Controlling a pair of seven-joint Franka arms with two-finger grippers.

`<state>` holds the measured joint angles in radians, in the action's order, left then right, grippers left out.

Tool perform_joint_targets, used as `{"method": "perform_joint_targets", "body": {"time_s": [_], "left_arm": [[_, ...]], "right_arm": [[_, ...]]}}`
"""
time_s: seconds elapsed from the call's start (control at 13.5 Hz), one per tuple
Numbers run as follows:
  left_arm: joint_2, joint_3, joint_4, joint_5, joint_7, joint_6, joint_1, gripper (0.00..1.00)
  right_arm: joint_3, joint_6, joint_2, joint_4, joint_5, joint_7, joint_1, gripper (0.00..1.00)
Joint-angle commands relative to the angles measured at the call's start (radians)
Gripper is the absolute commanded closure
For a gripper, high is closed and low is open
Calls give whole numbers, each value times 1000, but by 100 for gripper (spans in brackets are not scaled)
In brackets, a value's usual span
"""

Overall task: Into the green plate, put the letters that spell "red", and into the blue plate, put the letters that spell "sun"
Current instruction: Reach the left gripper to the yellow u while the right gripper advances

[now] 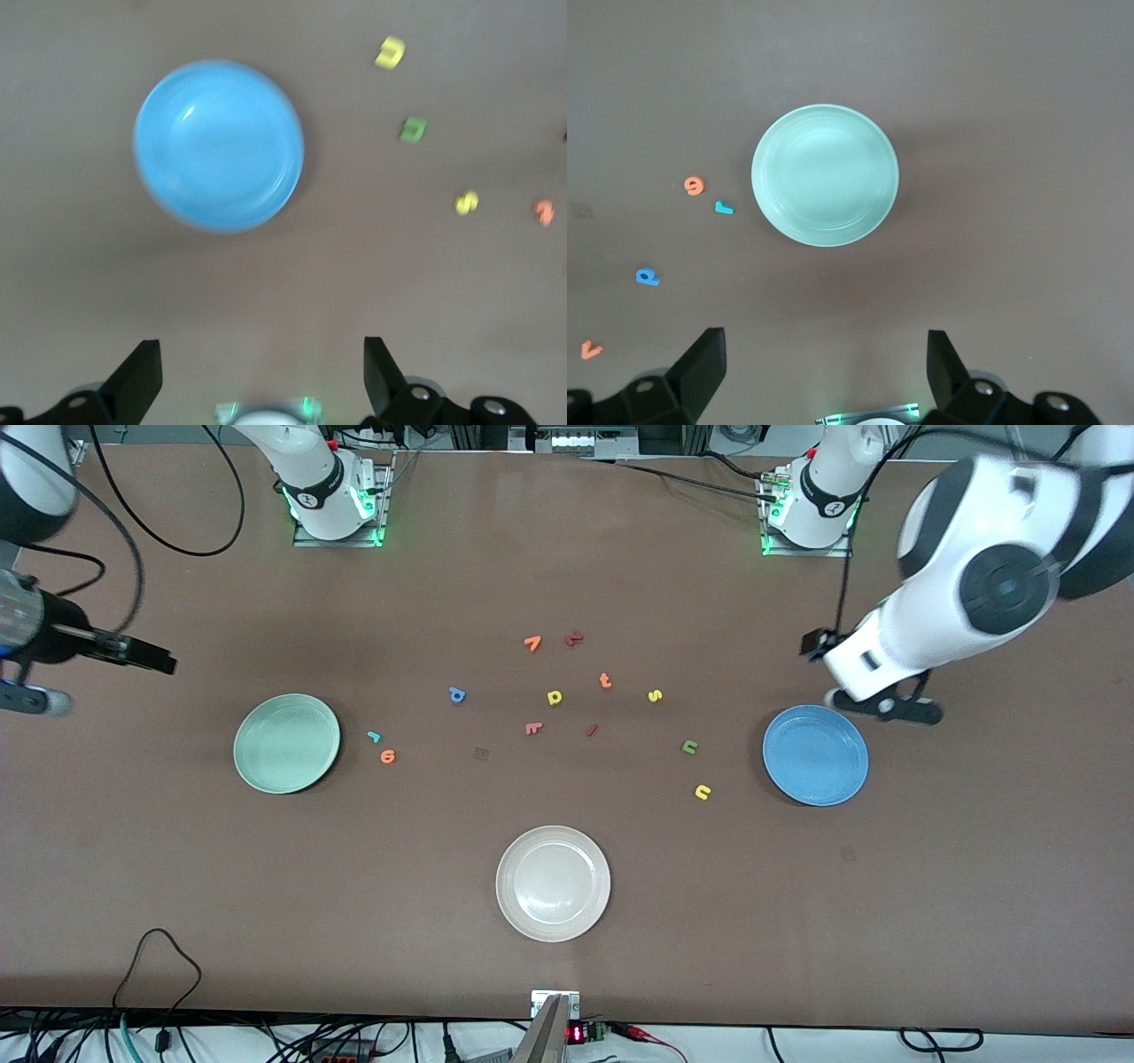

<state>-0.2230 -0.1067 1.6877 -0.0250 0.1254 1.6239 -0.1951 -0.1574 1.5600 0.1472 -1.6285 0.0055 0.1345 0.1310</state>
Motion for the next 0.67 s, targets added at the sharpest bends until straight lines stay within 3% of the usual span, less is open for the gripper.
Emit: {"method": "perform_joint_targets", "body": {"time_s": [0.0,0.15,0.44,0.59], "left_arm": [[-166,5,-75,8,1,133,-55,0],[-245,5,-106,13,-135,268,-75,0],[-387,7,-106,1,-222,523,-116,0],[-442,7,-100,2,-219,608,-127,0]], "right_arm": [[-4,47,43,-4,19,-16,21,0],[7,99,66,-19,21,-117,30,0],[309,190,49,-148,11,-249,-154,0],[347,286,19,-252,8,-321,-157,0]]}}
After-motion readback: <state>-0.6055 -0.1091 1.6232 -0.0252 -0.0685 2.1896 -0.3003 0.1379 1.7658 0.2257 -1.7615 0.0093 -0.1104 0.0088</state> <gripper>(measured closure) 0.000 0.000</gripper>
